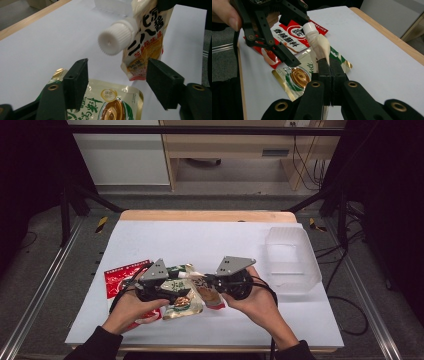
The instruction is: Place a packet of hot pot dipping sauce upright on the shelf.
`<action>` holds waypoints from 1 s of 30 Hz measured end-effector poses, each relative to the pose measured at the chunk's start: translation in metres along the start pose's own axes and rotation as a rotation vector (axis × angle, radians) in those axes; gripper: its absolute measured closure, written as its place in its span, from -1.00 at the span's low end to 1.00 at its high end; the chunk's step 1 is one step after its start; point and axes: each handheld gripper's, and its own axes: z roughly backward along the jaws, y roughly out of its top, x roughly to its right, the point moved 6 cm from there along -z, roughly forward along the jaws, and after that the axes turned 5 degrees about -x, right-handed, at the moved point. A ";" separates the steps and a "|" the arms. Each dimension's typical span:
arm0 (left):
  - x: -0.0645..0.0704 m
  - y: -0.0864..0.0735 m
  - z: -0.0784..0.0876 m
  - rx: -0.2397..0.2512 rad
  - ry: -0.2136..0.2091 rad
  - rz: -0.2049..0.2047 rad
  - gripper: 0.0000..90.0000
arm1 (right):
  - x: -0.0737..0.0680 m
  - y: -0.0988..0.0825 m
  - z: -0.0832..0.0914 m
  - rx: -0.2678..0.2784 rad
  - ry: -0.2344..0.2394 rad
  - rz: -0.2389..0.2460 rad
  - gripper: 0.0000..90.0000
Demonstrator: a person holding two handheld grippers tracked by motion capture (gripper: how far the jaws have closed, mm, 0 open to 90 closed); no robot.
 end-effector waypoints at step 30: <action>0.002 0.018 -0.006 0.031 -0.081 0.020 1.00 | 0.004 -0.001 0.005 0.041 0.012 -0.021 0.98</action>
